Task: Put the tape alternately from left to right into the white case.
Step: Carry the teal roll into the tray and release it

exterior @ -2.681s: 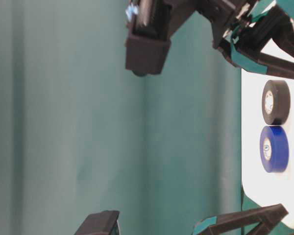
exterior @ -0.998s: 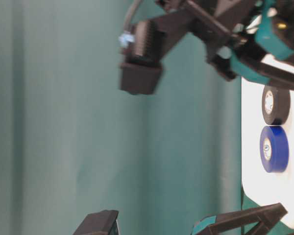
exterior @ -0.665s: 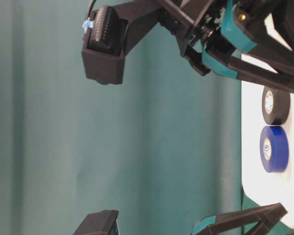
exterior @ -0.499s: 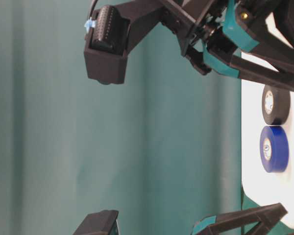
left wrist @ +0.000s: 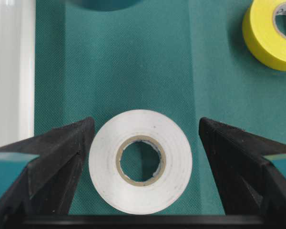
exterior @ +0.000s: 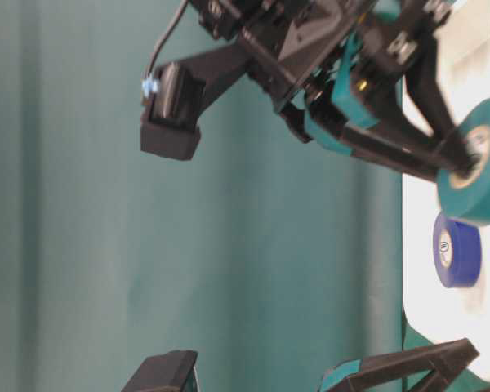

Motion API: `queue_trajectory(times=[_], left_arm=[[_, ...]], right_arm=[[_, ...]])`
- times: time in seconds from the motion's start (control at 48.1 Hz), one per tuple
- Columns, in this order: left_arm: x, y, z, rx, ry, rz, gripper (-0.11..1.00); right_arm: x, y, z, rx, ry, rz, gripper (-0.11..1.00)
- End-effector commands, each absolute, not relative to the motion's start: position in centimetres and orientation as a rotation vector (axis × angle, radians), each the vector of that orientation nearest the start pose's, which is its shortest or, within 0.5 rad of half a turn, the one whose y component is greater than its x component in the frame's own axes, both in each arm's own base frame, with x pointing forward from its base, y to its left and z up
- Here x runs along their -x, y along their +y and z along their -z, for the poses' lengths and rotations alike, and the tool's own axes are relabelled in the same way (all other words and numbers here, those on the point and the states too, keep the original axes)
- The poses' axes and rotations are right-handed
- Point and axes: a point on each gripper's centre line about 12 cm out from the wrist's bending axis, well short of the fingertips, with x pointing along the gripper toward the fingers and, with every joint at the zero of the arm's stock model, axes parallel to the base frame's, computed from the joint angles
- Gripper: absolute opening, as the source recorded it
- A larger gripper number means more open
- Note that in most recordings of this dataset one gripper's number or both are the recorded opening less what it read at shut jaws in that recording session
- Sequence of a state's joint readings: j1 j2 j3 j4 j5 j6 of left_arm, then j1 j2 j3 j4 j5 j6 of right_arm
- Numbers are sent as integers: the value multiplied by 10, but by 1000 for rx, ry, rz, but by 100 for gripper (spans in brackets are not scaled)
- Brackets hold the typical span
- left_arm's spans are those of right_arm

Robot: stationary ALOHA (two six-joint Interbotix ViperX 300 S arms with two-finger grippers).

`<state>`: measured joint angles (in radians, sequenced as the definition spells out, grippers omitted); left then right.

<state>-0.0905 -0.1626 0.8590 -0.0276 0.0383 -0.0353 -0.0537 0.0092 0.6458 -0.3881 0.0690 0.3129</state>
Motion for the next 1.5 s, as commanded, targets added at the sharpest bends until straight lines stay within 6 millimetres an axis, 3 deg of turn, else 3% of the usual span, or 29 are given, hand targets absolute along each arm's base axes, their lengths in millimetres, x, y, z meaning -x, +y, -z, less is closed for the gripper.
queue_trajectory(times=[0.0,0.291,0.416,0.935,0.998,1.102,1.143,1.476], left_arm=[[-330,-31,-169,29,711,66,62],[-330,-31,-169,27,711,68,62],[-330,-31,-169,27,711,68,62],[-329,-31,-167,27,715,68,61],[-329,-31,-167,27,715,68,62],[-329,-31,-167,27,715,68,62],[-329,-31,-167,27,715,70,61],[-329,-31,-167,27,715,70,61]], right_arm=[[-393,-41,-189,49,654,90,22],[-389,-87,-176,16,676,194,22],[-388,-98,-167,7,695,217,22],[-388,-105,-164,-4,692,230,22],[-388,-105,-163,-5,694,229,29],[-386,-105,-161,-6,700,230,61],[-385,-104,-160,-6,704,229,69],[-385,-98,-161,-2,703,216,68]])
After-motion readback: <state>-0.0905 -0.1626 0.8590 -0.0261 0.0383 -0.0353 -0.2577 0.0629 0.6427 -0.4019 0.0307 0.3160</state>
